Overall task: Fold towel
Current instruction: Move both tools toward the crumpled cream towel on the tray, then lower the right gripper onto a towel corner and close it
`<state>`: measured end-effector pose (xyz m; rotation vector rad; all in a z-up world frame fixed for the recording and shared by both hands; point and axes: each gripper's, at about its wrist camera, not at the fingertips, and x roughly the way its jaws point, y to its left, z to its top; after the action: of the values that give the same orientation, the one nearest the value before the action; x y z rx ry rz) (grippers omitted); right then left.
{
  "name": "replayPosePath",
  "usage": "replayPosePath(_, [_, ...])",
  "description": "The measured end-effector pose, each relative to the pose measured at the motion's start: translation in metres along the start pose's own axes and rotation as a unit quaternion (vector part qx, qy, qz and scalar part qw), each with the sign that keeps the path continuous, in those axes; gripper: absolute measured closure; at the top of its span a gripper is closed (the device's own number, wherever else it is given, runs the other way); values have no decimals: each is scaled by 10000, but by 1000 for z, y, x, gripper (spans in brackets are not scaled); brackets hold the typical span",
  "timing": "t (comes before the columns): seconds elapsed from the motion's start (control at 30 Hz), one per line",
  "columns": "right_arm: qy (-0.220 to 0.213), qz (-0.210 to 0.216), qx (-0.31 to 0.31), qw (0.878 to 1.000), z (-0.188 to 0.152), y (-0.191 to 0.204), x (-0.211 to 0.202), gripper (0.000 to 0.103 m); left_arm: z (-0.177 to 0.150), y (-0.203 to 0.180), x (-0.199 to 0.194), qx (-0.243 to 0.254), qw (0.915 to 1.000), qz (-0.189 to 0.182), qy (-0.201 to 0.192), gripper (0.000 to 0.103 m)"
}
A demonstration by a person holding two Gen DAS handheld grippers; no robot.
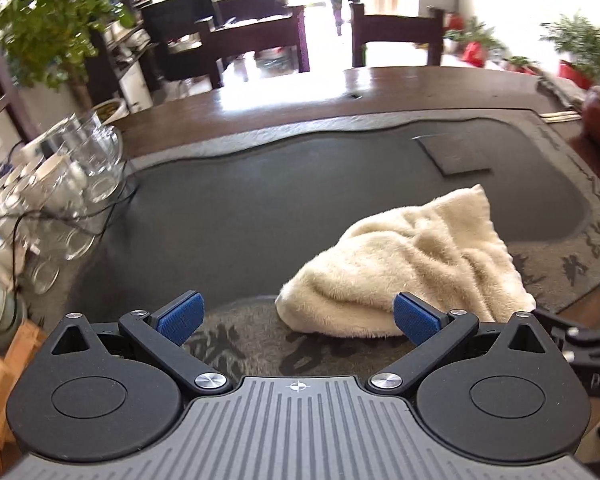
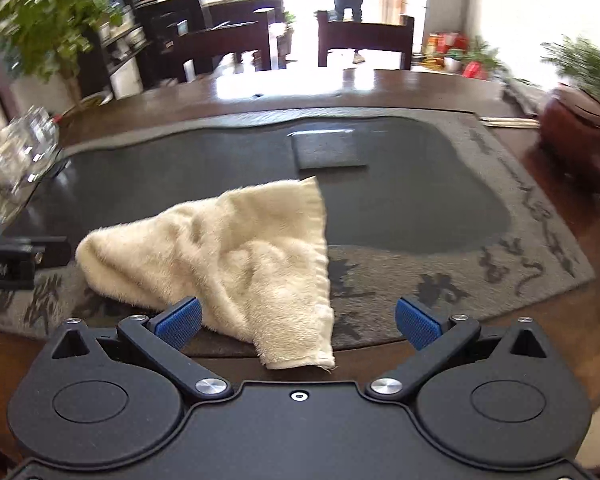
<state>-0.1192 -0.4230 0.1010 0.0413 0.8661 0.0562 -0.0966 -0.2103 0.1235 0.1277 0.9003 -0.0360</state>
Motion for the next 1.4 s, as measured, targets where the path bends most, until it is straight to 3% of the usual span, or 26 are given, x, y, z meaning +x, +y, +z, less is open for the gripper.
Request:
replayPosePath(0.17, [150,254,-175,9994,-1,-5,2,0,-4,-14,-2,-83,9999,3,127,0])
replayPosePath(0.37, [102,48,165,9998,-3,-10,3,0,-3,-26,7,306,9992,-121,205,1])
replayPosePath(0.8, [192,-7,147,9997,0,2,6,0,1,-10,11,103,9987,-396,317,1])
replayPosePath(1.4, [345,118,258,9990,-7,-17,16,0,8,-21,13,308,9973,-595,301,5])
